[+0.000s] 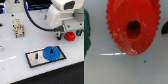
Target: Insert the blue gear onto the right peg, followed by the red gear
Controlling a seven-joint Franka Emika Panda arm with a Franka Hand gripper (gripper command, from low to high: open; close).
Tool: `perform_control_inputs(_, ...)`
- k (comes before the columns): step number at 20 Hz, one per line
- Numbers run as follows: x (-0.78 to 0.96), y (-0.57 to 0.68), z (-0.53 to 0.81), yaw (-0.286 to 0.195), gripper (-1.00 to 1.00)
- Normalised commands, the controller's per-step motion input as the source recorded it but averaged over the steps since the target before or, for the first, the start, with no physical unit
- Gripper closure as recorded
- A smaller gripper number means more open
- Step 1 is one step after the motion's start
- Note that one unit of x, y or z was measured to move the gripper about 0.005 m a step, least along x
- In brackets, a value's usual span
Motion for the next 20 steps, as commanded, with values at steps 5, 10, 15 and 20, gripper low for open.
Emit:
perform_control_inputs(5,-0.06,0.02,-0.09,0.0,1.0)
perform_control_inputs(10,0.09,0.04,0.04,0.0,1.0)
perform_control_inputs(15,-0.02,0.02,0.03,0.0,1.0)
perform_control_inputs(20,0.09,0.0,0.45,0.0,1.0)
